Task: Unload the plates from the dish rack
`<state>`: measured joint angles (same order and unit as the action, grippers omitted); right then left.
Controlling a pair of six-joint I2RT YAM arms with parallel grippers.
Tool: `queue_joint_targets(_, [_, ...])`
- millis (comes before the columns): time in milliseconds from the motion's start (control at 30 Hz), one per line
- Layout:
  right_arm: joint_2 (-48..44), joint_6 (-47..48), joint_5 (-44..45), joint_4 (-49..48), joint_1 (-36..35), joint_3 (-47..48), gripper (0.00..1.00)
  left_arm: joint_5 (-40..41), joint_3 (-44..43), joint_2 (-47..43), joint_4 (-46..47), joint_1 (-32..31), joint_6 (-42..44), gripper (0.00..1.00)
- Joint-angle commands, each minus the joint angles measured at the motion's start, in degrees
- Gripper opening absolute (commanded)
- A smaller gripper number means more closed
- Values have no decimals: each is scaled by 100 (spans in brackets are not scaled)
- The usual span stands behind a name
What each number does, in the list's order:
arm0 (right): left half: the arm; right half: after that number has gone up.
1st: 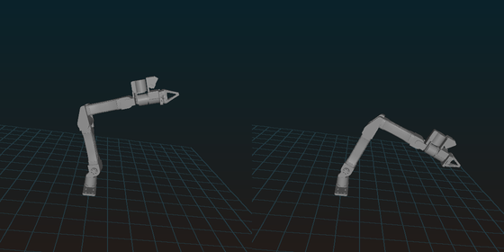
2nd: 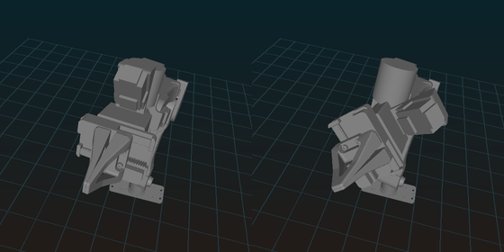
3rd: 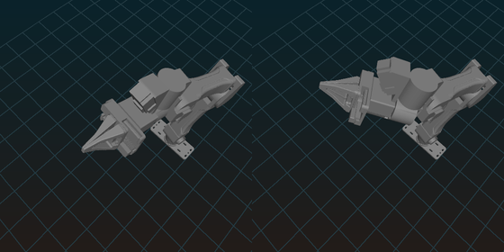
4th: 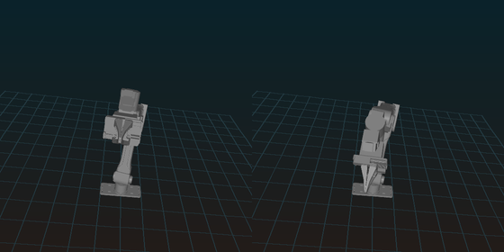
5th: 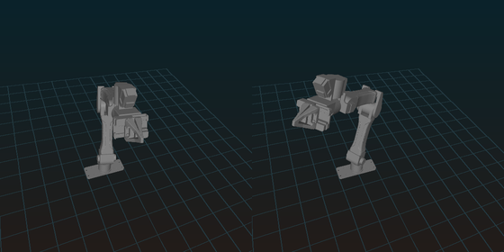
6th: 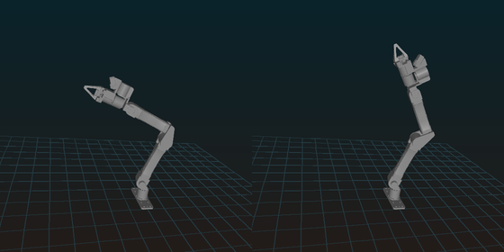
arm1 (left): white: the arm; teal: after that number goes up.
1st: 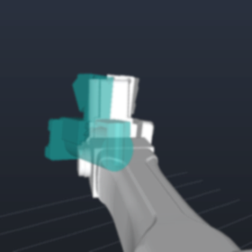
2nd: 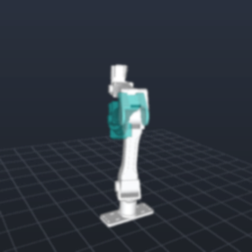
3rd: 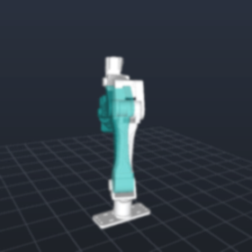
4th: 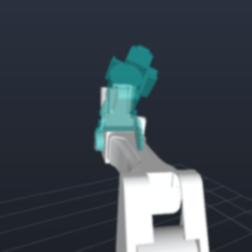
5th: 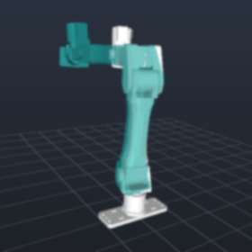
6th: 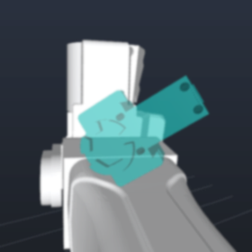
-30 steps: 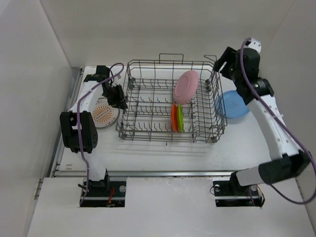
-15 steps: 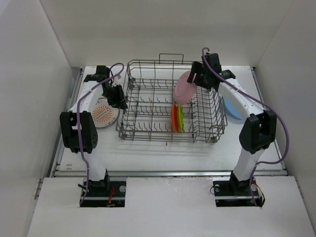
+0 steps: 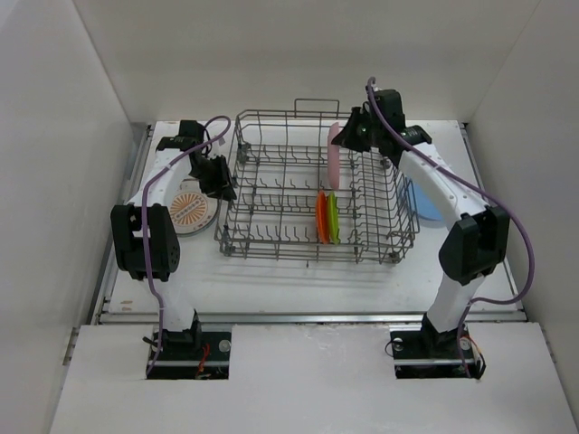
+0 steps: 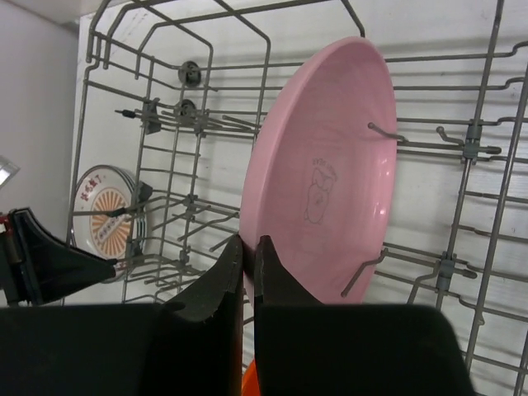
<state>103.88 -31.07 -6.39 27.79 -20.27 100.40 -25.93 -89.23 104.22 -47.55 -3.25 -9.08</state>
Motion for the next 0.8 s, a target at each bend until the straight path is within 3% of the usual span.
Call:
queue_joint_targets(0, [-411,286,16,-203,182,357,0,-430,64,-394,-123,-1,-173,0])
queue_joint_targets(233, [-1245,294,-319,-591,182,1095,0,-430,12,-394,-123,-1,-173,0])
queue_joint_targets(400, [-1870,347,453,-643,182,1246,0,-378,11,-341,-175,-1,-173,0])
queue_joint_targets(500, [-2362,417,1462,-477,322,1079,0,-325,-42,-341,-176,-1,-121,0])
queue_joint_targets(667, [-2390,1190,3956,970,576,1395,0,-272,-155,-289,-228,-1,-120,0])
queue_joint_targets(767, [-2205,1322,4427,1421,840,1080,0,-333,-217,-227,-228,-1,-68,0])
